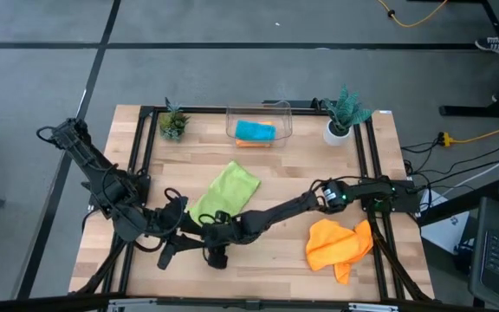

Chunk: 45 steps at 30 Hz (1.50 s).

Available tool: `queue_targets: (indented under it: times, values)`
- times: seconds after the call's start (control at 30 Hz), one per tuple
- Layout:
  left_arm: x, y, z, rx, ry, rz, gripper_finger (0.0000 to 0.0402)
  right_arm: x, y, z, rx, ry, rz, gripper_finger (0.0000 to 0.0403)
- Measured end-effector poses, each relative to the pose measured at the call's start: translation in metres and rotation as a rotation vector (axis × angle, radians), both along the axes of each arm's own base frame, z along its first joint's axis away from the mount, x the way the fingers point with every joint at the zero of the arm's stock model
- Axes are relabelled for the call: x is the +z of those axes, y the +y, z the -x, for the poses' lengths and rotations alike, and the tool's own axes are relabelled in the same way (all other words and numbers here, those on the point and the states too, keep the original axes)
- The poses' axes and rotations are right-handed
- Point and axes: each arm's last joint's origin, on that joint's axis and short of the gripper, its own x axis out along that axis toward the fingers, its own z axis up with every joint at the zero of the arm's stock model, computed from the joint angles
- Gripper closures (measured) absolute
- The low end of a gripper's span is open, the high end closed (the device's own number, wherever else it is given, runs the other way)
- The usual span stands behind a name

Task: Fold microfiber towels
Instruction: Fold the green towel

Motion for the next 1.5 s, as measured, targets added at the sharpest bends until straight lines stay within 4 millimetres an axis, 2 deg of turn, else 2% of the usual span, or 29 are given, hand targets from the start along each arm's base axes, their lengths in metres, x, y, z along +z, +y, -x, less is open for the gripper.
queue_targets:
  times: [0.3, 0.43, 0.5, 0.67, 0.7, 0.8, 0.87, 1.0, 1.03, 1.13, 1.2, 1.27, 1.33, 1.4, 1.47, 1.5]
  values:
    - [0.000, 0.000, 0.000, -0.001, 0.000, 0.001, 0.0260, 0.002, 0.029, 0.047, 0.255, 0.404, -0.060, 0.0232]
    - [0.000, 0.000, 0.000, 0.000, 0.000, 0.000, 0.0260, 0.003, 0.048, 0.068, 0.287, 0.523, -0.053, 0.0232]
    - [0.000, 0.000, 0.000, -0.002, 0.000, 0.001, 0.0260, 0.011, 0.056, 0.077, 0.260, 0.548, -0.008, 0.0232]
    - [-0.004, -0.006, -0.001, -0.090, 0.032, 0.016, 0.0260, 0.055, 0.075, 0.102, 0.236, 0.462, 0.199, 0.0232]
    - [-0.005, -0.008, -0.002, -0.097, 0.037, 0.016, 0.0260, 0.069, 0.077, 0.106, 0.232, 0.423, 0.216, 0.0232]
    - [-0.010, -0.015, -0.010, -0.077, 0.034, 0.068, 0.0260, 0.135, 0.074, 0.131, 0.191, 0.348, 0.213, 0.0232]
    - [-0.014, -0.020, -0.020, -0.026, 0.024, 0.121, 0.0260, 0.164, 0.079, 0.148, 0.174, 0.306, 0.196, 0.0232]
    - [-0.030, -0.031, -0.049, 0.038, -0.014, 0.166, 0.0260, 0.179, 0.096, 0.182, 0.206, 0.320, 0.242, 0.0232]
    - [-0.037, -0.035, -0.057, 0.031, -0.015, 0.158, 0.0260, 0.189, 0.098, 0.191, 0.217, 0.300, 0.247, 0.0232]
    - [-0.054, -0.044, -0.069, -0.042, 0.029, 0.163, 0.0260, 0.217, 0.102, 0.219, 0.206, 0.237, 0.299, 0.0232]
    - [-0.059, -0.046, -0.073, -0.102, 0.068, 0.209, 0.0260, 0.218, 0.105, 0.233, 0.175, 0.251, 0.357, 0.0232]
    - [-0.059, -0.046, -0.075, -0.130, 0.080, 0.258, 0.0260, 0.218, 0.106, 0.247, 0.124, 0.259, 0.426, 0.0232]
    - [-0.055, -0.046, -0.076, -0.136, 0.054, 0.288, 0.0260, 0.235, 0.099, 0.265, 0.035, 0.207, 0.481, 0.0232]
    - [-0.047, -0.045, -0.075, -0.155, -0.004, 0.286, 0.0260, 0.247, 0.092, 0.277, -0.047, 0.078, 0.514, 0.0232]
    - [-0.037, -0.044, -0.075, -0.177, -0.090, 0.284, 0.0260, 0.241, 0.084, 0.284, -0.122, 0.062, 0.531, 0.0232]
    - [-0.033, -0.044, -0.075, -0.186, -0.129, 0.275, 0.0260, 0.231, 0.080, 0.286, -0.193, 0.088, 0.512, 0.0232]
